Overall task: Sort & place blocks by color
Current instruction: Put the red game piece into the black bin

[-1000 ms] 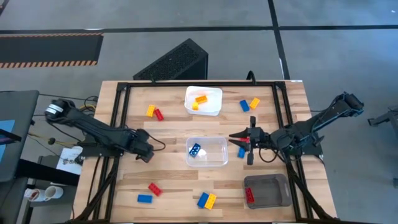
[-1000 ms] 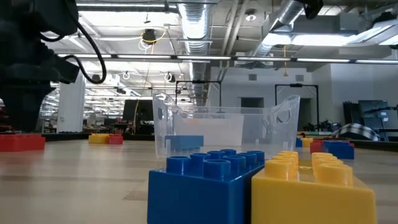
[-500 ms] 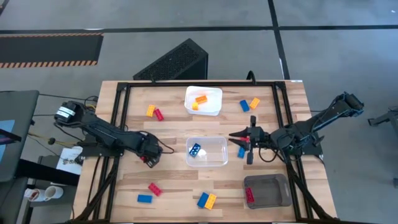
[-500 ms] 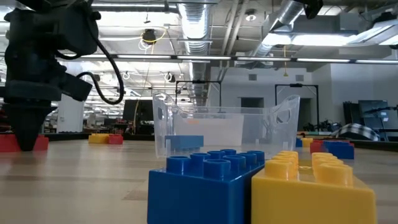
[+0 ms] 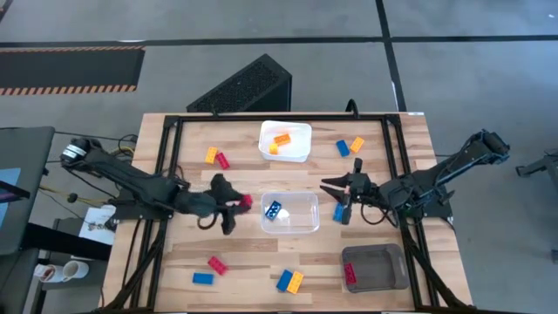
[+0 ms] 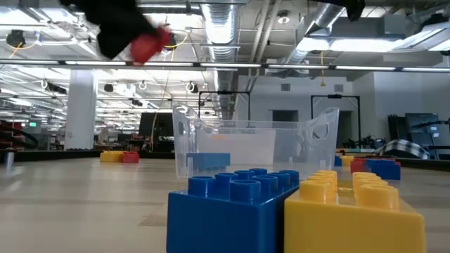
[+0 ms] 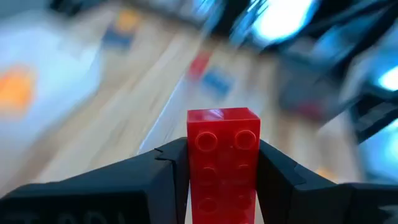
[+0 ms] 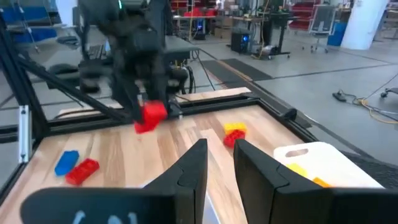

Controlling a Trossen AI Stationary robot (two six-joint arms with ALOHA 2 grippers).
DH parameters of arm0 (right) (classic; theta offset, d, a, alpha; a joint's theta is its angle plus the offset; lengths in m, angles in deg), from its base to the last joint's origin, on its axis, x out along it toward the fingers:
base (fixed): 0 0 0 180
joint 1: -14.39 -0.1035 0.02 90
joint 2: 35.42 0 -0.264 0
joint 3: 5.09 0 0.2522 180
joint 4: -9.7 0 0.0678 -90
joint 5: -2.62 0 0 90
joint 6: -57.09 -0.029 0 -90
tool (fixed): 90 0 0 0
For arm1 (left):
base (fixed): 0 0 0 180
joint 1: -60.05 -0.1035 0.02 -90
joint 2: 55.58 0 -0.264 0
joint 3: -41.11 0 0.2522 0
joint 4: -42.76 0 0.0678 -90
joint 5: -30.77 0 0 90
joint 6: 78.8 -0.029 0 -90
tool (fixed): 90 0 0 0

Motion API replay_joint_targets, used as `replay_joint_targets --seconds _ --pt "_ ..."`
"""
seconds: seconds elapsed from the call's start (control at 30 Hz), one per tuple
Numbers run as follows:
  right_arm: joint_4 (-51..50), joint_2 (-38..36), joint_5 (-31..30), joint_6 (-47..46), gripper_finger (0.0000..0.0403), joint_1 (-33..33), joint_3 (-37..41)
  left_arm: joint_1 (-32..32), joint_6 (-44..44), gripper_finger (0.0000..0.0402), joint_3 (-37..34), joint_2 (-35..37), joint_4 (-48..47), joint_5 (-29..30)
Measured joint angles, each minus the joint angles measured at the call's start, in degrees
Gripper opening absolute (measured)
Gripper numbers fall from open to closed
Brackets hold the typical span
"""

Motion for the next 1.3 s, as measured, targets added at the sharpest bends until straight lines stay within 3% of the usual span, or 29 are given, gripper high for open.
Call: replay_joint_targets --seconds 0.13,0.2,0.4,0.5,0.6,0.7,0.77,0.87,1.07,1.3 --pt "5.2 3.8 -2.6 0.8 0.0101 1.7 0.0 -1.6 -12.1 0.0103 0.1 -0.3 18.7 -5.1" --pt "7.1 6.4 -2.0 1.3 0.0101 2.9 0.0 -2.7 -15.4 0.0103 0.1 -1.6 22.8 -6.0" --pt "14.1 14.2 4.8 1.4 0.0104 7.4 0.0 -5.5 -22.0 0.0103 0.0 -7.9 35.1 -9.2" --pt "16.2 17.3 11.6 0.0 0.0117 10.3 0.0 -6.5 -26.3 0.0103 -0.3 -11.2 40.4 -11.4" --pt "17.1 19.2 19.8 -1.6 0.0143 12.7 0.0 -9.3 -25.1 0.0103 -3.8 -13.4 48.5 -12.7" --pt "17.7 20.2 26.0 -2.5 0.0178 14.1 0.0 -12.6 -21.4 0.0103 -9.8 -14.5 60.0 -19.1" --pt "18.7 20.6 27.5 -3.1 0.0202 14.5 0.0 -14.2 -19.6 0.0103 -13.6 -14.5 68.7 -23.2" --pt "25.2 22.8 28.4 -3.2 0.0234 14.7 0.0 -15.1 -18.3 0.0103 -17.9 -14.4 77.3 -24.3" --pt "42.5 31.2 32.8 -6.4 0.0271 15.4 -0.3 -13.7 -19.5 0.0103 -18.9 -14.4 79.7 -24.6" --pt "43.5 39.5 38.8 -9.7 0.0288 17.0 -7.8 -11.9 -21.1 0.0103 -18.8 -14.4 76.4 -20.6"
